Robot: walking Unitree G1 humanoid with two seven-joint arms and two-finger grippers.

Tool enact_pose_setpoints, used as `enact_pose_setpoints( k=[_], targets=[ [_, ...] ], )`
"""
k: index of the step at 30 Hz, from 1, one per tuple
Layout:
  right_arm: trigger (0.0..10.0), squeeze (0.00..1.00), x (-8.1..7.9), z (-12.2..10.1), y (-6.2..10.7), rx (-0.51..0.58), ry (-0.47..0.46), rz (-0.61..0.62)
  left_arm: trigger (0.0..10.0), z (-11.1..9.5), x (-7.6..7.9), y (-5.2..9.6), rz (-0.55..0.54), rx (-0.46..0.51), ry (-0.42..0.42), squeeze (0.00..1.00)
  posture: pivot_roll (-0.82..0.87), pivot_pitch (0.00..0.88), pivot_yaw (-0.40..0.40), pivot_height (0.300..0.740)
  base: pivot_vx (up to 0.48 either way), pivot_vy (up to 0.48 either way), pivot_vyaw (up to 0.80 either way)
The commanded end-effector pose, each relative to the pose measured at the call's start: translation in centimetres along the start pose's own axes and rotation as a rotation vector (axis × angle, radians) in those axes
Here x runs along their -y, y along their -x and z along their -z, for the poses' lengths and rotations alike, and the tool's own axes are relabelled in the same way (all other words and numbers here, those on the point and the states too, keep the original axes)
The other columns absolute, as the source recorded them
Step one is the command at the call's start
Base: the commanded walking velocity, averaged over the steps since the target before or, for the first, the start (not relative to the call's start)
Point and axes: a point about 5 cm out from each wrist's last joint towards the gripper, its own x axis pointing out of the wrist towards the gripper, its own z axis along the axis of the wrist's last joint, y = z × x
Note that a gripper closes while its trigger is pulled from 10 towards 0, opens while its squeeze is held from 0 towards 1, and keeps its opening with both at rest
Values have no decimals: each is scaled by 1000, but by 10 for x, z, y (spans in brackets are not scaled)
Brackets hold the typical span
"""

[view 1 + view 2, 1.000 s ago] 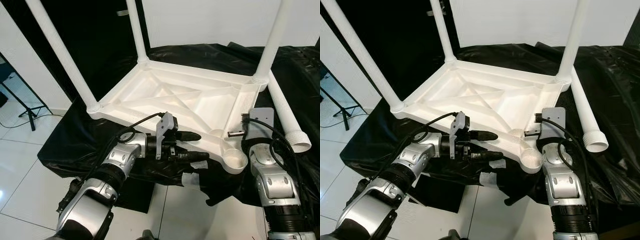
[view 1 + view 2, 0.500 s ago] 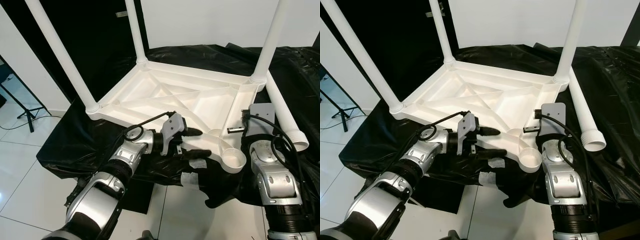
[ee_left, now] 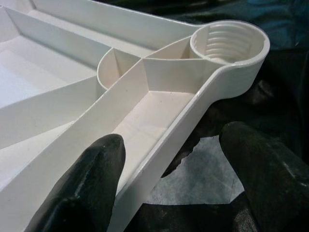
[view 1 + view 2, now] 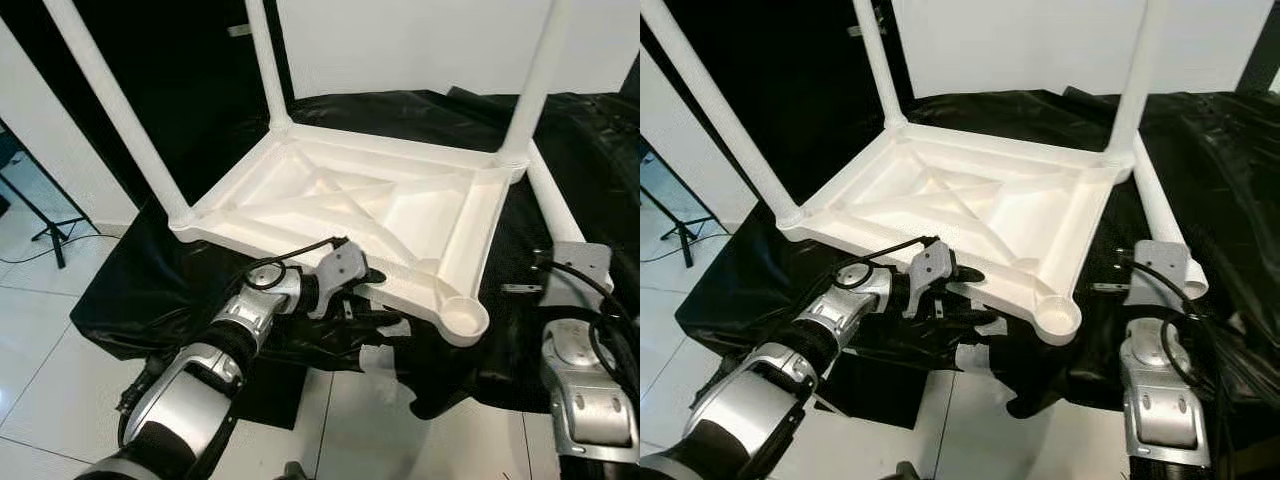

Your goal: Building children table

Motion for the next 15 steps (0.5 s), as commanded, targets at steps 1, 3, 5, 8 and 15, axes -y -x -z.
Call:
enact_pose_setpoints(
  k=[1, 3, 5, 8, 15],
  targets=[
    [10000, 0, -2, -5, 1, 9, -13, -9, 10000, 16, 13, 0, 157, -96, 24, 0, -41, 0, 109, 740, 0, 0, 0],
    [10000, 0, -2, -6, -1, 14, -13, -11, 10000, 18, 14, -4, 143, -128, 6, 0, -39, 0, 106, 740, 0, 0, 0],
    [10000, 0, -3, -8, -2, 19, -14, -16, 10000, 18, 14, -10, 110, -146, -17, 0, -39, 0, 104, 740, 0, 0, 0],
    [10000, 0, -6, -12, -2, 27, -17, -28, 10000, 18, 10, -22, 7, -180, -24, 0, -39, 0, 102, 740, 0, 0, 0],
    [10000, 0, -7, -17, -3, 39, -27, -37, 0, 20, 12, -38, -53, -222, 3, 0, -36, 0, 101, 740, 0, 0, 0]
  ],
)
